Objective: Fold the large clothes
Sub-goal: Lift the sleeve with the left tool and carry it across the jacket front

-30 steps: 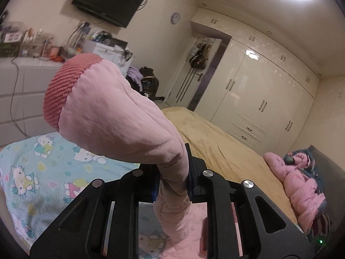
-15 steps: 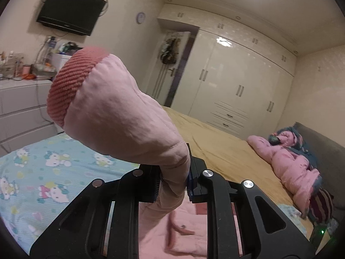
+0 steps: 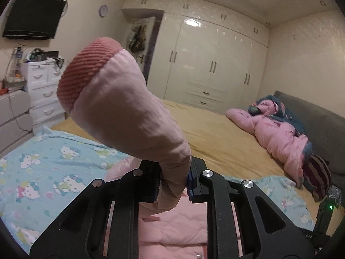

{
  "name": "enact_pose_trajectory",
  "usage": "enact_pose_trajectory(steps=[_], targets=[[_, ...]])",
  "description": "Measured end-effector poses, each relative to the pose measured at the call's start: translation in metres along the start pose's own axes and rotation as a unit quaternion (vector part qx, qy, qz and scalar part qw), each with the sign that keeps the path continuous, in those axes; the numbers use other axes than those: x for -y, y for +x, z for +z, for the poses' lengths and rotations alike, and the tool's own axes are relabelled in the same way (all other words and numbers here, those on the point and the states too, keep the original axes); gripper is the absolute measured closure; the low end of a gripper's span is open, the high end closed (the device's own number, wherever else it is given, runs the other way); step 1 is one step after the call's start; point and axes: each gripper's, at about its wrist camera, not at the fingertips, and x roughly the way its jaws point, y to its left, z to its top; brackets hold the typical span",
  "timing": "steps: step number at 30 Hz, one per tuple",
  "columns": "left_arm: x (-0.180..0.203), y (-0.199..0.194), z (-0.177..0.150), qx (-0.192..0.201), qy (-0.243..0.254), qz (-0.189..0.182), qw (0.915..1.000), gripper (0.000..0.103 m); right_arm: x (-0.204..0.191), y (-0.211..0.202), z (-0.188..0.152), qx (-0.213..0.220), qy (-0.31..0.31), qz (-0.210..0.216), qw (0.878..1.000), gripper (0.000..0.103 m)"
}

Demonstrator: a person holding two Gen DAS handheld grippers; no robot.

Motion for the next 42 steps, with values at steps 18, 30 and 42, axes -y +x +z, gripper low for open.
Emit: enact_pose_trajectory(steps=[18,30,42], targets=[[0.073,0.062,-0.085,-0.096,0.075,-0.051,0.9913,0.091,0.054,-0.015,0.004,0.006,0.041,-0.022,0.999,0.004],[0.11,0.102,-0.146,-0.17,0.139,-0.054,0.9741,0.091,0.092,-0.018,0.01,0.012,0.071,-0.058,0.996,0.004],[0.131,0.119,-0.184,-0.217,0.171,-0.073,0.9584,0.067,0.099,-0.017,0.011,0.014,0.075,-0.075,0.994,0.004]])
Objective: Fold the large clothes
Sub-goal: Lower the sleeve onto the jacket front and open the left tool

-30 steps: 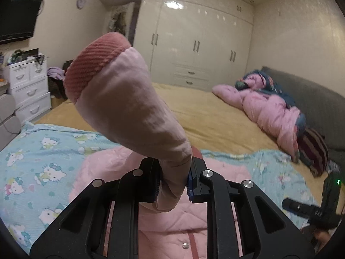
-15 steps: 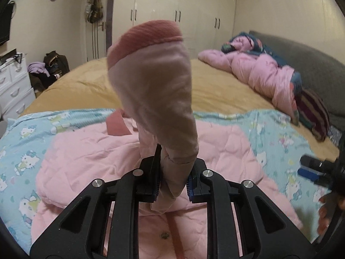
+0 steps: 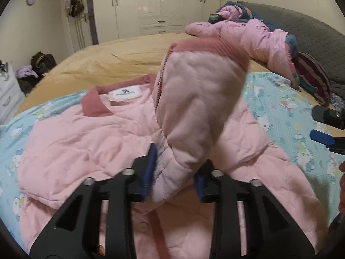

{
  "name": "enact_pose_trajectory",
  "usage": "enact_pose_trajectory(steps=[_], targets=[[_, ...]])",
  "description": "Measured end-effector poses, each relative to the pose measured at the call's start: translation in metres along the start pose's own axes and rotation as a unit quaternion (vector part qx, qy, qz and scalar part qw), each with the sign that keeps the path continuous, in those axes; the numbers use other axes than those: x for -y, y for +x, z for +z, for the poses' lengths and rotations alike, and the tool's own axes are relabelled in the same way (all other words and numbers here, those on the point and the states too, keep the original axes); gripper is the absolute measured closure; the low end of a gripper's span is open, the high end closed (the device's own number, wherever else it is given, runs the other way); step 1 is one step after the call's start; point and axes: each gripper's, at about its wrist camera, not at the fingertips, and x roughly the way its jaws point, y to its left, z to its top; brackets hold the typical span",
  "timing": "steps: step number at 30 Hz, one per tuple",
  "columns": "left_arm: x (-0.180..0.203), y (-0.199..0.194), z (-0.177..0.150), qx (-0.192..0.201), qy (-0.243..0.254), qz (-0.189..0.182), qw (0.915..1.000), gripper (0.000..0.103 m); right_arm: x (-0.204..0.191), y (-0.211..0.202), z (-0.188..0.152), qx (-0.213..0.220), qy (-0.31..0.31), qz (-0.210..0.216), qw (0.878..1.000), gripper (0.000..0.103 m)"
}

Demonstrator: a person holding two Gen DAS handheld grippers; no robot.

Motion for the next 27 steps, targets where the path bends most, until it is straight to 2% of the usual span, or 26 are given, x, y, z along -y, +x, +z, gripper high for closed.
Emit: enact_pose_trajectory(steps=[2,4,8,10,13,16,17,21,27], targets=[[0.004,0.002,-0.002,-0.006,0.006,-0.014,0.9999,0.055,-0.002,0.001,0.0,-0.002,-0.002,0.001,1.0,0.004],[0.01,0.004,-0.006,-0.022,0.018,-0.022,0.9993,0.053,-0.005,0.0,0.0,-0.001,-0.003,0.001,1.0,0.004],[0.02,0.001,-0.015,-0.031,0.038,-0.035,0.9982,0.041,-0.011,0.001,0.003,-0.002,-0.007,0.007,1.0,0.004],[0.018,-0.004,-0.018,-0.035,0.032,-0.048,0.9977,0.037,-0.016,0.002,0.003,-0.003,-0.009,0.011,1.0,0.004],[0.014,-0.013,-0.02,-0.046,0.026,-0.072,0.996,0.021,-0.025,0.007,0.004,-0.01,-0.014,0.017,1.0,0.004],[0.006,-0.023,-0.02,-0.046,0.007,-0.1,0.9939,0.017,-0.034,0.012,0.002,-0.018,-0.02,0.026,0.999,0.004],[0.002,-0.027,-0.02,-0.042,0.0,-0.103,0.9938,0.012,-0.038,0.014,0.001,-0.022,-0.022,0.03,0.999,0.004],[-0.022,-0.043,-0.017,-0.026,-0.033,-0.106,0.9935,0.009,-0.049,0.024,-0.003,-0.043,-0.017,0.053,0.998,0.004],[-0.082,-0.067,-0.012,0.0,-0.086,-0.045,0.9953,0.009,-0.07,0.045,-0.004,-0.069,-0.02,0.072,0.995,0.004]])
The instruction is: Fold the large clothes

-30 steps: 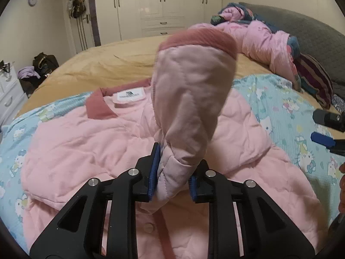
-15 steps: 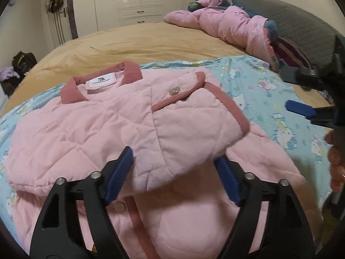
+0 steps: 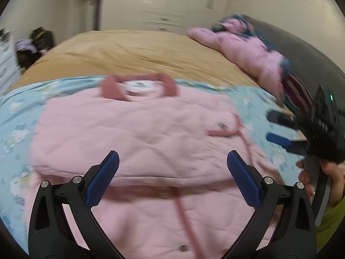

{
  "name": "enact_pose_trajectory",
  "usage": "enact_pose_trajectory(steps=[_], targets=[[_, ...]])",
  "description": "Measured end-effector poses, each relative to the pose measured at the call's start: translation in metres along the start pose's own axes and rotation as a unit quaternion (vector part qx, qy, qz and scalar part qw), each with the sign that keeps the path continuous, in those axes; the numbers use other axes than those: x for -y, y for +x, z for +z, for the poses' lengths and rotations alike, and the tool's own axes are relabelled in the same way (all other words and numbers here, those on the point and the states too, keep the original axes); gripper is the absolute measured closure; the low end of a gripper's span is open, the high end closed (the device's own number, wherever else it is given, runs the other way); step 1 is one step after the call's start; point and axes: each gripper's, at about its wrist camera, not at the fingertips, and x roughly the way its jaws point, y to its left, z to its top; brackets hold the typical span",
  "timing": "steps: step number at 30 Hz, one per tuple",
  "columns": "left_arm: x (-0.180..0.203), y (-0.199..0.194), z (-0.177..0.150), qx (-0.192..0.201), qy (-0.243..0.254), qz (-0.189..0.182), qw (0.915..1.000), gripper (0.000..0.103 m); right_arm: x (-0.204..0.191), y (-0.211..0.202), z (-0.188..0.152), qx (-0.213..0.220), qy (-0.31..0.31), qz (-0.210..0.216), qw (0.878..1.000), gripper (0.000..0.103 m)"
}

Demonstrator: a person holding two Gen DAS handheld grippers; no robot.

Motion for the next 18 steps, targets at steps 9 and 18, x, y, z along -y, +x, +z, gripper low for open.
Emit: enact_pose_trajectory(steps=[9,18], targets=[[-0.089,-0.038,0.009,0.032,-0.086,0.053,0.9943,0.009,-0.012,0.04,0.007,-0.025,-0.001,-0.009,1.0,0.004],[-0.148,-0.055,0.006,0.047,-0.14,0.085,0.9855,0.009,-0.009,0.067,0.008,-0.036,0.015,-0.024,0.999,0.005]])
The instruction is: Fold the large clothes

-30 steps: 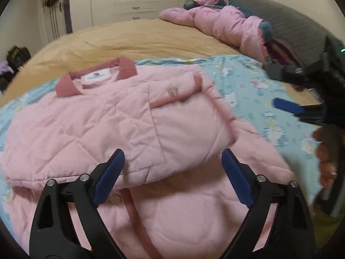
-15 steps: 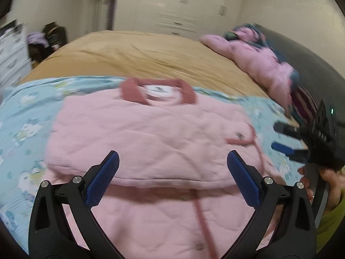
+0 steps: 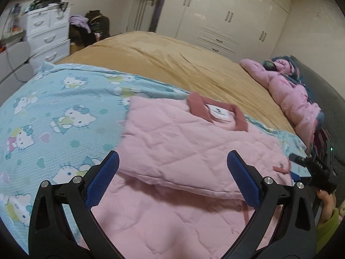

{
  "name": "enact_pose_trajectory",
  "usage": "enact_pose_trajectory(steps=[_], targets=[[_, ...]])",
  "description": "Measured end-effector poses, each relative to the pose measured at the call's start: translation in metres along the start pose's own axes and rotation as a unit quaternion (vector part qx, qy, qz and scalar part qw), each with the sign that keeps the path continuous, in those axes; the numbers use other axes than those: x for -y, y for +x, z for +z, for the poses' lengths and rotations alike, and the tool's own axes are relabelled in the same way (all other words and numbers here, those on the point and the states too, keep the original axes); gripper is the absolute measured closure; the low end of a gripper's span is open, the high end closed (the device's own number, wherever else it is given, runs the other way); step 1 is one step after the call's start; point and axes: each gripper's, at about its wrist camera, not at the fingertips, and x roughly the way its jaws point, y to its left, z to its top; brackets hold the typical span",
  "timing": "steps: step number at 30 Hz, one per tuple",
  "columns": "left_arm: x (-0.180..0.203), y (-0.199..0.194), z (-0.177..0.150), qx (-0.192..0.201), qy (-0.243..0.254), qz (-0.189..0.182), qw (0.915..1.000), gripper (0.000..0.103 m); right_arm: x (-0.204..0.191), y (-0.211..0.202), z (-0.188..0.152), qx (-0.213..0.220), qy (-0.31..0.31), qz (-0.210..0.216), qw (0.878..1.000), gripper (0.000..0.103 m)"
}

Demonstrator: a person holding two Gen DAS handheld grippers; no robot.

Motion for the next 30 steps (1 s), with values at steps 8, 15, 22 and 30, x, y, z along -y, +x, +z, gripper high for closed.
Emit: enact_pose_trajectory(steps=[8,15,22,30], targets=[[-0.018,0.011,-0.003,-0.008,-0.011,-0.003,0.9999,0.009,0.012,0.011,0.0,0.011,0.013,0.001,1.0,0.07],[-0.015,0.028,0.001,-0.029,-0.006,0.0,0.9996,0.009,-0.02,-0.018,0.019,0.073,-0.07,0.036,0.994,0.09],[0.015,0.046,0.03,-0.053,0.049,-0.01,0.9973,0.009,-0.056,-0.036,0.048,0.113,-0.167,-0.011,0.979,0.091],[0.044,0.084,0.034,-0.082,0.092,-0.007,0.9923,0.009,-0.042,-0.011,0.049,0.09,-0.157,-0.052,0.982,0.091]])
